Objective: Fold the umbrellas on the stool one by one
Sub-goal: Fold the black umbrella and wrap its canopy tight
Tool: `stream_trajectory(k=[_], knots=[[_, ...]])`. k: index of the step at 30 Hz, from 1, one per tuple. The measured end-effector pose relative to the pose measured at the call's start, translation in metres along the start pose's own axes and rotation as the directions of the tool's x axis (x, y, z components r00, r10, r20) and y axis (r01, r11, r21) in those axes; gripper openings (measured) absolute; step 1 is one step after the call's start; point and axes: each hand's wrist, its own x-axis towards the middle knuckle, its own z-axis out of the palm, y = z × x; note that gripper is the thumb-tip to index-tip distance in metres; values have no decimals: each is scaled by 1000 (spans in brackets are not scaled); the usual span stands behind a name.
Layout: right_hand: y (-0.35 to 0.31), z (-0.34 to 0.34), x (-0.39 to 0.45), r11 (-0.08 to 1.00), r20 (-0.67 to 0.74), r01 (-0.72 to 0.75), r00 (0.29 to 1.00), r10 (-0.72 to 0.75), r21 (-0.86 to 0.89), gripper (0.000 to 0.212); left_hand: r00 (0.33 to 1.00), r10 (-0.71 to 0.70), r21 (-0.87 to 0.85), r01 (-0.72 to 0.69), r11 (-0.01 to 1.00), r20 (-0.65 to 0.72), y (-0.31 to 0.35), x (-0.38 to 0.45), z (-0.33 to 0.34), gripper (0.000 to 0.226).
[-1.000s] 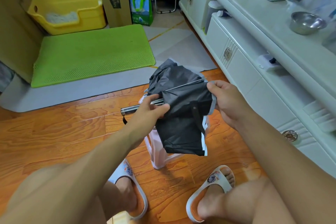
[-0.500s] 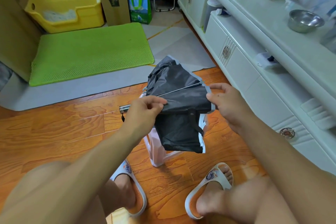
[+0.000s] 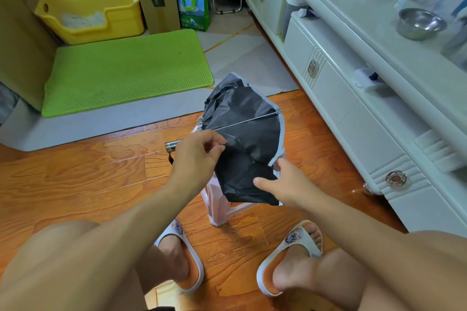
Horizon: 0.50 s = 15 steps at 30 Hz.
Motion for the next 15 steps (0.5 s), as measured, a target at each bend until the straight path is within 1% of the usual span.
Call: stream_trajectory(k=[2,5,6,8,9,11,13,15], knots=[[-3,-3,3,992,-19,49,999,-47,114,70,999,40,20,-40,999,2,-1,0,1,16],[-5,-4,10,977,-124,174,979,-159,124,57,999,49,17,-49,999,7,-1,-1,1,18],[-4,-4,13,968,-147,213,970,-194,133,47,999,47,8,-47,999,2,0,-2,0,18],[-6,-10,13,949,-138,244,966,-220,198,22,1000,27,-64,-27,998,-7,2,-2,-1,18],[-10,-14,12,935,-131,252,966,-225,249,15,1000,1,-128,-2,992,-11,4,-2,-2,19],[-18,-23,4,878,-103,259,966,-237,403,11,999,-43,-196,38,980,-21,9,-2,-3,20],[-24,-31,-8,797,-79,226,972,-220,559,10,999,-36,-179,31,983,-24,13,-1,-3,18],[-22,-38,-25,710,-47,140,988,-149,690,12,1000,-8,-172,13,985,29,14,-3,-2,14]])
